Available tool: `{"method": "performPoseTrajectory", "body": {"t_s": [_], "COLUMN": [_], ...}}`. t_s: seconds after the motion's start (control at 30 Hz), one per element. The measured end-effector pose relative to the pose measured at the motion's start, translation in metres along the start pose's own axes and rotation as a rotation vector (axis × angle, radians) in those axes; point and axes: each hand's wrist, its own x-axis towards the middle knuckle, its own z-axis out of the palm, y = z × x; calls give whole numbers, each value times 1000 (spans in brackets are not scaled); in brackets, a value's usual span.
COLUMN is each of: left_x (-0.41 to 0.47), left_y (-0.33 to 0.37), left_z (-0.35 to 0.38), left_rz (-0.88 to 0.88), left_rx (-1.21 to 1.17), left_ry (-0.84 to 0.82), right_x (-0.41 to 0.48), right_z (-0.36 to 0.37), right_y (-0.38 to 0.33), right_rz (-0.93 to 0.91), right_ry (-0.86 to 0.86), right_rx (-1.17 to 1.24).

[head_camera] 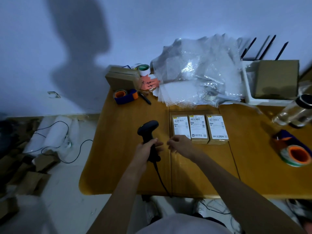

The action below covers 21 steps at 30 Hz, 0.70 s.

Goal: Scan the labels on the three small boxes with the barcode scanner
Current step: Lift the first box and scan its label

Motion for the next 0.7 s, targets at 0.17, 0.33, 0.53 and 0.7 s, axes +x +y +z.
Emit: {"method": "performPoseTrajectory", "body": {"t_s": [0.17,0.33,0.53,0.7], "left_x": [-1,4,10,20], "left_y": [-3,-3,-4,-6], "left_z": [0,4,9,19], "left_rz": [11,9,-19,-13], "left_rx": [34,26,57,46], "left_ry": [6,16,31,67], "right_x": [9,12,18,22], "right_z": [-10,-11,-18,-24], "right_y": [21,31,44,50], "right_rz": [35,-6,21,55], "right_ry": [154,162,181,175], "right_rx": [-215,-383,-396,-383]}}
